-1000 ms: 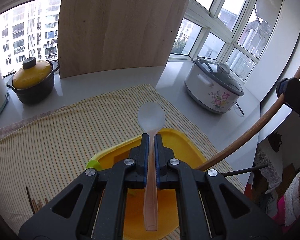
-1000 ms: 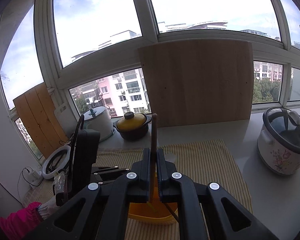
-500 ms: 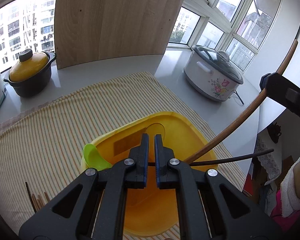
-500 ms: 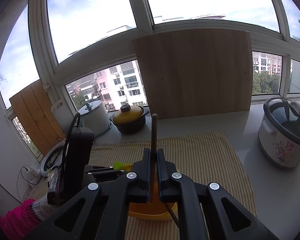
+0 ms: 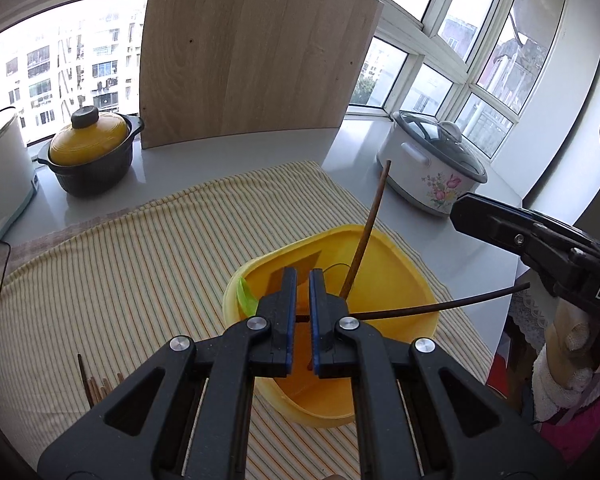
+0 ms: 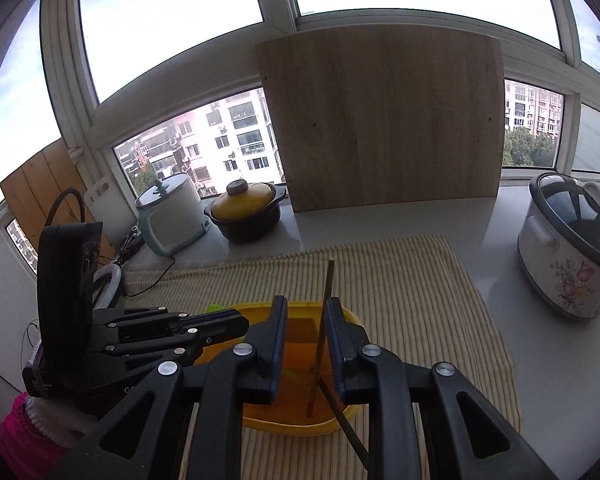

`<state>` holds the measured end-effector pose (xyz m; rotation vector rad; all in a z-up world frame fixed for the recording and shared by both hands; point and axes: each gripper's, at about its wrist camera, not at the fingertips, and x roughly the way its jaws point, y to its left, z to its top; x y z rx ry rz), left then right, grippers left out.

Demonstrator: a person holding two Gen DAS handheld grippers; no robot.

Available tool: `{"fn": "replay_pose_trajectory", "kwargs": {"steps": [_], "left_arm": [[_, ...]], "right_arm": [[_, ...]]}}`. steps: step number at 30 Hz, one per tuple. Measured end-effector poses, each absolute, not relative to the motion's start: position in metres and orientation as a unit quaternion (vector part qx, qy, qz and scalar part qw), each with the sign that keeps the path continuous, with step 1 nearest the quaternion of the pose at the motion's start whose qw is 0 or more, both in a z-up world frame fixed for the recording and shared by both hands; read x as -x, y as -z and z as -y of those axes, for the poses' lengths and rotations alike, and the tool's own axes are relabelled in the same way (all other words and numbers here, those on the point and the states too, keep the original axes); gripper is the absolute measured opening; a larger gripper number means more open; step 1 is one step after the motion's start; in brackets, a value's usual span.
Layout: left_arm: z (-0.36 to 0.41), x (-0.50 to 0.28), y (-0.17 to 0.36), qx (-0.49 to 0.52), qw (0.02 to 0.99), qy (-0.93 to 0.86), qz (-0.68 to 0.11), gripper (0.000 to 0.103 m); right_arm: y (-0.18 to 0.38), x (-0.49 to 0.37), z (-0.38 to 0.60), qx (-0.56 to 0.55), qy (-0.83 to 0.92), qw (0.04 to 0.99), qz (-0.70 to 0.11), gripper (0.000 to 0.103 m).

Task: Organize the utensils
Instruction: 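Open both tools to drop the clear spoon and wooden chopstick into the container, then move both tools back over the remaining wooden chopsticks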

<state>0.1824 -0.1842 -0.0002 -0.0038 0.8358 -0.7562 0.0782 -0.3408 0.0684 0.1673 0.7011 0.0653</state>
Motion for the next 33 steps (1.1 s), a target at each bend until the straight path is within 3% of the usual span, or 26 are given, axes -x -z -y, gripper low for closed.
{"fn": "replay_pose_trajectory", "kwargs": {"steps": [8, 12, 23, 33], "left_arm": [[0.141, -0.184, -0.005, 0.016, 0.862, 0.327, -0.387, 0.004], [0.117, -0.182, -0.005, 0.019, 0.872, 0.307, -0.382, 0.024], [0.053, -0.17, 0.008, 0.028, 0.886, 0.255, -0.385, 0.024], [0.002, -0.165, 0.052, 0.014, 0.881, 0.2, -0.429, 0.024]], "right_arm": [[-0.077, -0.073, 0.326, -0.077, -0.036, 0.94, -0.331, 0.029], [-0.079, -0.07, 0.313, -0.07, -0.044, 0.941, -0.328, 0.029], [-0.079, -0.066, 0.273, -0.062, -0.084, 0.94, -0.324, 0.038], [-0.048, -0.069, 0.216, -0.048, -0.145, 0.92, -0.36, 0.038]]}}
